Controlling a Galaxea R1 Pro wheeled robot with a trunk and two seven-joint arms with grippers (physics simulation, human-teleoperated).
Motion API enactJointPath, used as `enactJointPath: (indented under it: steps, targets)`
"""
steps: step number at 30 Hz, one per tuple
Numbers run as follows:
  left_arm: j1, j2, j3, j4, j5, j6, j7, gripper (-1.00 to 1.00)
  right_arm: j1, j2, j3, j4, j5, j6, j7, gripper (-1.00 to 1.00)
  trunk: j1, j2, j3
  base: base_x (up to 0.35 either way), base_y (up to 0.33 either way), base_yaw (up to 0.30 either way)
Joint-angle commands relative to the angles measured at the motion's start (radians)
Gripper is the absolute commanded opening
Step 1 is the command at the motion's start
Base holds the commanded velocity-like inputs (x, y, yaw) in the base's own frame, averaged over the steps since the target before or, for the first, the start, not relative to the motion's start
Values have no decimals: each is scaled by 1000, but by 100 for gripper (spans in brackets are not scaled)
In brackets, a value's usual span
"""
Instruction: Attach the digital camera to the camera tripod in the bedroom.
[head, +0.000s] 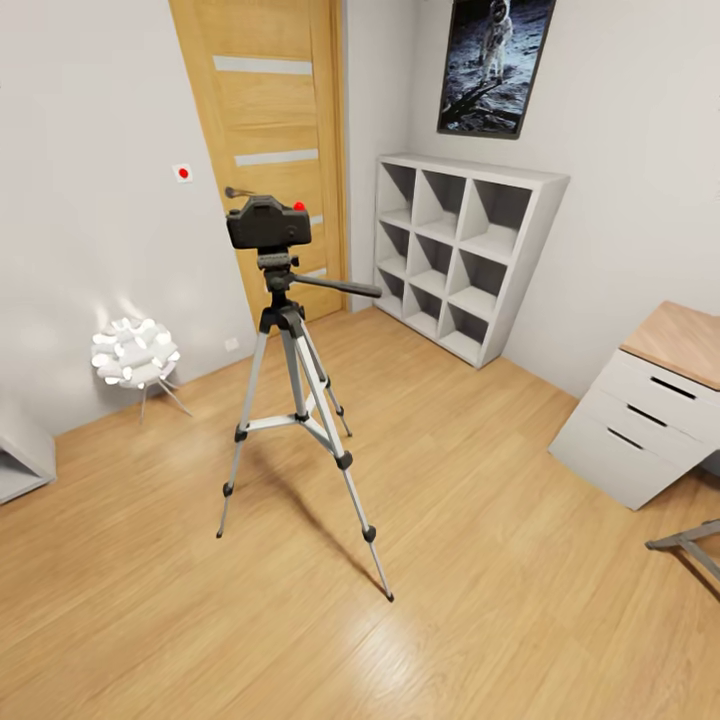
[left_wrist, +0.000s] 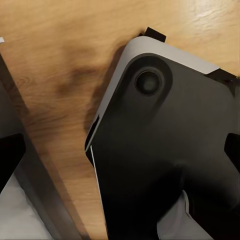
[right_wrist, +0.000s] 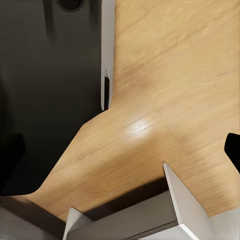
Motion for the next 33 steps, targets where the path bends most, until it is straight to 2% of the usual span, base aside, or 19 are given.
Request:
enactJointPath:
  steps: [1, 33]
  targets:
    - [0, 0, -8, -1, 7, 0, 4, 100, -1, -1, -9, 4, 9, -7, 2, 100, 1, -2, 0, 0, 0, 0]
    - [-1, 0, -8, -1, 6, 0, 4, 100, -1, 1, -8, 4, 9, -4, -2, 100, 1, -2, 52, 0, 0, 0]
